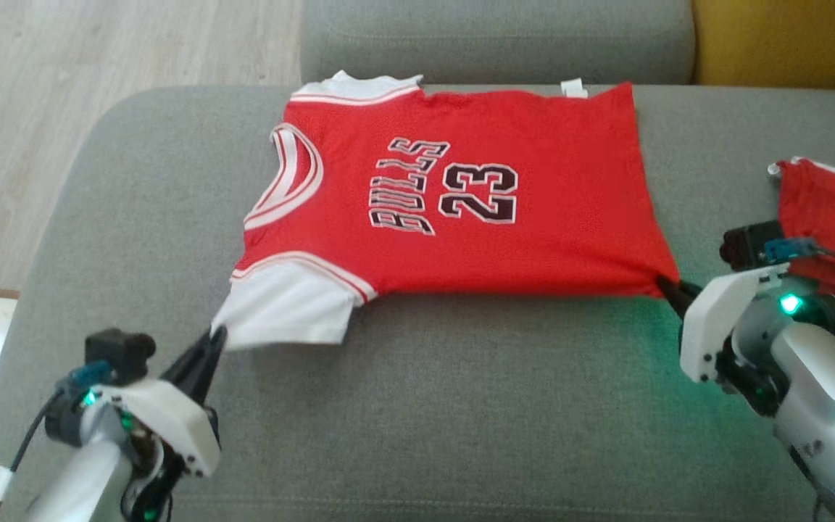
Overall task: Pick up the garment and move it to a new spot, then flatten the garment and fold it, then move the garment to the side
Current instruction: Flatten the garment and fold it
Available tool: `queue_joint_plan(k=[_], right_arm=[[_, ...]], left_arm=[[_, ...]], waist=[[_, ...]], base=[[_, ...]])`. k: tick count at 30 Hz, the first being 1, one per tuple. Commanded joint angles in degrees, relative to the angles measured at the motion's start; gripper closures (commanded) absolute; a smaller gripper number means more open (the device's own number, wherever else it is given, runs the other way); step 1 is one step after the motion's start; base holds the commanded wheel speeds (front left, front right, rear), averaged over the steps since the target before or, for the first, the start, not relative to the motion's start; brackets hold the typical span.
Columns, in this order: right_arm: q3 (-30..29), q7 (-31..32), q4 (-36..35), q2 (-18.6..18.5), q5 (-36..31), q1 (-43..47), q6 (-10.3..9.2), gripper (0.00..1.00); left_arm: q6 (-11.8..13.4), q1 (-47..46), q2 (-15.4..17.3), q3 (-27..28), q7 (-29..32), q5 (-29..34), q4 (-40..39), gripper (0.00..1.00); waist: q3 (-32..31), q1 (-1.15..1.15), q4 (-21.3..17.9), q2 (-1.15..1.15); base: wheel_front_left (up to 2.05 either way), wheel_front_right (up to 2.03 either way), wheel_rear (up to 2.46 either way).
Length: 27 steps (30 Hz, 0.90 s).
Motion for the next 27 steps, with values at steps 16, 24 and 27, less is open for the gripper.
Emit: queue_joint_plan(k=[16, 24, 27], right_arm=[[9.92, 17.91, -12.65, -11.8, 9.58, 4.98, 0.37, 1.0], [9.01, 23.39, -18.3, -15.29, 14.29, 5.29, 0.37, 1.0], [7.46, 24.02, -18.65, -15.08, 14.64, 4.33, 0.37, 1.0]], left_arm=[[0.09, 7.89, 15.14, -5.98, 14.33, -15.55, -20.51, 1.0], [0.68, 7.38, 18.64, -4.7, 15.39, -17.88, -25.53, 1.0], [1.36, 5.44, 18.66, -3.83, 14.95, -17.33, -25.88, 1.0]], waist=[[-3.56, 0.01, 1.02, 0.0], [-2.65, 0.01, 0.65, 0.0], [-1.56, 0.01, 0.36, 0.0]], base=[[0.0, 0.0, 0.0], [0.0, 0.0, 0.0], [0.0, 0.0, 0.0]])
